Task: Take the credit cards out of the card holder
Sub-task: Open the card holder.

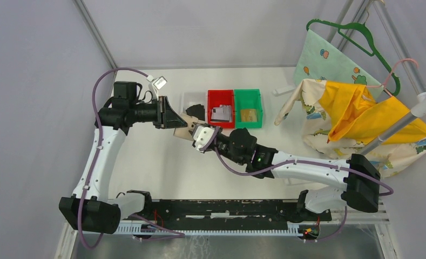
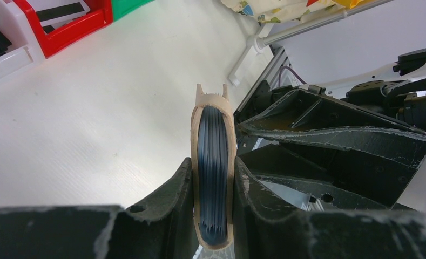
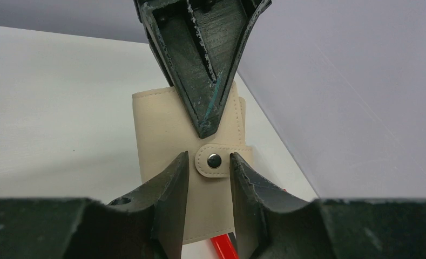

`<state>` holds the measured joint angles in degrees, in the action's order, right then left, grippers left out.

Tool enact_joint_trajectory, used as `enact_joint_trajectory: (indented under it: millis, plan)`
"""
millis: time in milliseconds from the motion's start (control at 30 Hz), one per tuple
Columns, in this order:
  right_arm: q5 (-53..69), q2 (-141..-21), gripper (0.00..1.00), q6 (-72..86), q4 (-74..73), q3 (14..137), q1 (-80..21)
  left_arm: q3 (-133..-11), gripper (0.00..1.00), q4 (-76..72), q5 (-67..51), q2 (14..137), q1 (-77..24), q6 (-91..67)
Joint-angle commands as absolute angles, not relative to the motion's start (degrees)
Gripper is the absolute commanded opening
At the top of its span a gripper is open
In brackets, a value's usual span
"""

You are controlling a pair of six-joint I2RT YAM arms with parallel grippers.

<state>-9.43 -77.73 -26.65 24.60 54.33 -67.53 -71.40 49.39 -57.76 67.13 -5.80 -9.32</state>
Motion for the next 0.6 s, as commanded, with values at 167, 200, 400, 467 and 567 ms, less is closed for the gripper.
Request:
enact_joint_trajectory:
  millis: [167, 200, 400, 467, 567]
  plan:
    - [-21.6, -78.4, 0.31, -37.0, 27.8, 53.8, -71.1, -75.6, 0.02, 49.4, -64.2, 65.2, -5.8, -11.2]
    - [-23.8, -78.9, 0.28, -38.7, 28.4, 53.8, -71.7, -75.7, 0.02, 49.4, -64.2, 65.2, -5.9, -11.3]
    - [-28.1, -80.7, 0.11, -42.9, 32.0, 54.3, -73.4, -75.9, 0.02, 49.6, -65.6, 65.4, -5.8, -12.0]
    - [-28.3, -81.0, 0.08, -43.7, 33.1, 54.5, -73.7, -75.9, 0.02, 49.8, -66.0, 65.5, -5.9, -12.0]
    - [-28.8, -81.2, 0.03, -44.7, 34.9, 55.0, -74.0, -75.7, 0.02, 50.3, -66.7, 65.8, -5.8, -11.8]
